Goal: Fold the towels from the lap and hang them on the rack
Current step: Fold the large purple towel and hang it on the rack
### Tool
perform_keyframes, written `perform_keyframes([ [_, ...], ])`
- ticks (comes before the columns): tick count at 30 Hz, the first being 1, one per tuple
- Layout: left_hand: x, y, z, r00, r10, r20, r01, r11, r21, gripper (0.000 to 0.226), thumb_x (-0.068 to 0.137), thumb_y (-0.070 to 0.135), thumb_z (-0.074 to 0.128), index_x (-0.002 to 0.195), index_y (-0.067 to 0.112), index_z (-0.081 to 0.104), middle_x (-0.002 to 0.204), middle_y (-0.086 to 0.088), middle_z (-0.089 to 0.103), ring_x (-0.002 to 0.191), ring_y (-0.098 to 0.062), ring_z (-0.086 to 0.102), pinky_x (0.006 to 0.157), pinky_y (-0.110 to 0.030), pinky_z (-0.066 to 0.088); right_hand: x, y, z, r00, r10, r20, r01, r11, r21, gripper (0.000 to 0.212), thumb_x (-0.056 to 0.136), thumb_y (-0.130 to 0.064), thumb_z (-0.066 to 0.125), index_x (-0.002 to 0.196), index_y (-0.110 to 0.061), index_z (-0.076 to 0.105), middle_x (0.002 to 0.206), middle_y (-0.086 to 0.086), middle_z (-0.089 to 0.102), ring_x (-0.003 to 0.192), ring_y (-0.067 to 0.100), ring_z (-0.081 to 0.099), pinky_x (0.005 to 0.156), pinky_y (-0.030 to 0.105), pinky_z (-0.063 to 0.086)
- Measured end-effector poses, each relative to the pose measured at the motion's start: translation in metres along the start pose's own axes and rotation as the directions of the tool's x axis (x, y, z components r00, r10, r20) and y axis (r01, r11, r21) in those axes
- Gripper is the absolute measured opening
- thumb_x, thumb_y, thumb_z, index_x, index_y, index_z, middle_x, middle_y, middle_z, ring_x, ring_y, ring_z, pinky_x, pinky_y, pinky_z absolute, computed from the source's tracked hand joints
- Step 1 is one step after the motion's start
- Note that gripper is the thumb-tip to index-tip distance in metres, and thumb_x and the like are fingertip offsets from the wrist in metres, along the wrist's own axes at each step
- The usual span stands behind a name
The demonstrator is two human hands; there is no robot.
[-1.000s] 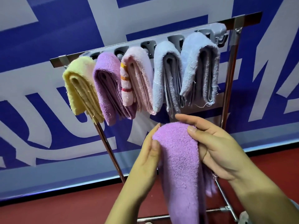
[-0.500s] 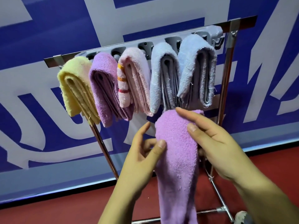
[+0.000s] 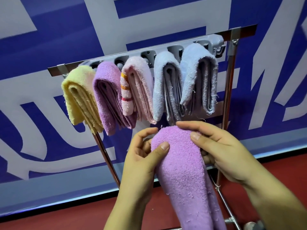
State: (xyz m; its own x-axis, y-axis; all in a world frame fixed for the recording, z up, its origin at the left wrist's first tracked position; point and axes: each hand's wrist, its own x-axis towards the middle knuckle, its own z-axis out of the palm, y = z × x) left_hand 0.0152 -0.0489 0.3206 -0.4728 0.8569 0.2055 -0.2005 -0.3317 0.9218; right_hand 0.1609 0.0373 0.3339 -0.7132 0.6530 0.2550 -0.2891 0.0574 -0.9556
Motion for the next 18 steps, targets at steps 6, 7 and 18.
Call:
perform_keyframes([
  [6, -0.008, -0.002, 0.003, 0.995, 0.076, 0.065, -0.087, 0.981, 0.174, 0.042, 0.069, 0.04, 0.076, 0.108, 0.039, 0.061, 0.097, 0.012, 0.071, 0.092, -0.008, 0.065, 0.084, -0.032, 0.049, 0.003, 0.003, 0.006, 0.999, 0.009, -0.051, 0.006, 0.958, 0.288, 0.027, 0.076, -0.02, 0.054, 0.096, -0.023, 0.073, 0.092, 0.005, 0.07, 0.074, 0.015, 0.061, 0.059, 0.023, 0.052],
  [7, -0.009, -0.002, 0.003, 0.99, 0.055, 0.127, -0.074, 0.986, 0.149, 0.057, 0.065, 0.047, 0.078, 0.117, 0.044, 0.056, 0.109, 0.018, 0.069, 0.102, -0.006, 0.064, 0.087, -0.029, 0.049, 0.005, 0.002, 0.005, 0.998, 0.023, -0.065, 0.002, 0.933, 0.361, 0.027, 0.077, -0.016, 0.053, 0.095, -0.02, 0.073, 0.091, 0.005, 0.071, 0.071, 0.014, 0.062, 0.059, 0.022, 0.053],
  [18, -0.009, 0.013, 0.0, 0.987, 0.08, 0.142, -0.086, 0.996, 0.031, 0.074, 0.071, -0.003, 0.067, 0.128, 0.041, 0.052, 0.118, 0.013, 0.068, 0.101, -0.012, 0.068, 0.076, -0.024, 0.055, 0.003, 0.005, -0.01, 0.963, 0.268, 0.016, -0.239, 0.83, 0.503, 0.066, 0.063, -0.04, 0.077, 0.123, -0.018, 0.059, 0.077, 0.011, 0.069, 0.054, 0.014, 0.064, 0.052, 0.025, 0.052],
])
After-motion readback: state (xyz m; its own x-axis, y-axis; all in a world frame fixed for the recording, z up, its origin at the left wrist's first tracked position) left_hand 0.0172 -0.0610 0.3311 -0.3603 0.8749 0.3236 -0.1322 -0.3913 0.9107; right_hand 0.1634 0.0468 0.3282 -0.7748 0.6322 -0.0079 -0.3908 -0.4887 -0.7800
